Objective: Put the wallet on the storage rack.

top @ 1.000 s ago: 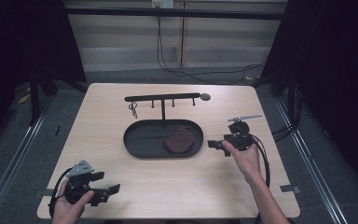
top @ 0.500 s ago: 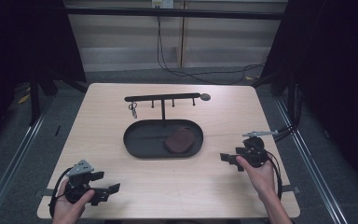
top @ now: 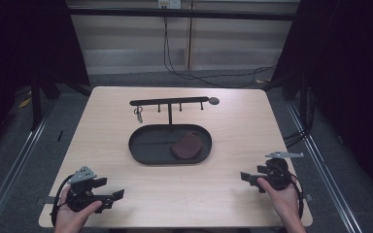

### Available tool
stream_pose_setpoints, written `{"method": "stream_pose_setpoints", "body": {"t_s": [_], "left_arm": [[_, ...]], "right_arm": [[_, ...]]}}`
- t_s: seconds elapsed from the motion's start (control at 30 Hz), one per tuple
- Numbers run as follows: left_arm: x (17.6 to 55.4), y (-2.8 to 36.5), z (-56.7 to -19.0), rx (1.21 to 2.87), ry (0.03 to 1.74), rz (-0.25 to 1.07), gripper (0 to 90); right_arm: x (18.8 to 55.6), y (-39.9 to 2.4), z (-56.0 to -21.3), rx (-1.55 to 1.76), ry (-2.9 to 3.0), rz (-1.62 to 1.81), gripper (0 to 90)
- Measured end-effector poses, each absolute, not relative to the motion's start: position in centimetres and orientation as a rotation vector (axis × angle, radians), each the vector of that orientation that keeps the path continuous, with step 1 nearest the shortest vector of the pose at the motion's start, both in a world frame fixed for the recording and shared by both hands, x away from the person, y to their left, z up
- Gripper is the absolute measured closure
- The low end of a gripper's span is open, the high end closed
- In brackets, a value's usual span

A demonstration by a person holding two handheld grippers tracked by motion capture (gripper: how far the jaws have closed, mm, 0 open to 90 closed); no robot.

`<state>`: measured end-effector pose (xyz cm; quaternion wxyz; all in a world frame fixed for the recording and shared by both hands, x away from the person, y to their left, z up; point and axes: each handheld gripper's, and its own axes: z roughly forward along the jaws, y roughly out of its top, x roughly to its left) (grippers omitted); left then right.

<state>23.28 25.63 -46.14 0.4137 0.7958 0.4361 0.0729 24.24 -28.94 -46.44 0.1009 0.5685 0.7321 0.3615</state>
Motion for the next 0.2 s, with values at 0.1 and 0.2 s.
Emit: {"method": "stream_pose_setpoints", "body": {"t_s": [0.1,0.2], "left_arm": [[23.3,25.6,-46.1,1.990,1.107,0.183,16.3],[23.2,25.5,-46.1,1.993,1.106,0.188,16.5]], "right_arm": [[23.8,-29.5,-47.2,1.699,2.141,1.045,16.8],[23.8,-29.8,-47.8,1.701,2.145,0.981,16.9]]}}
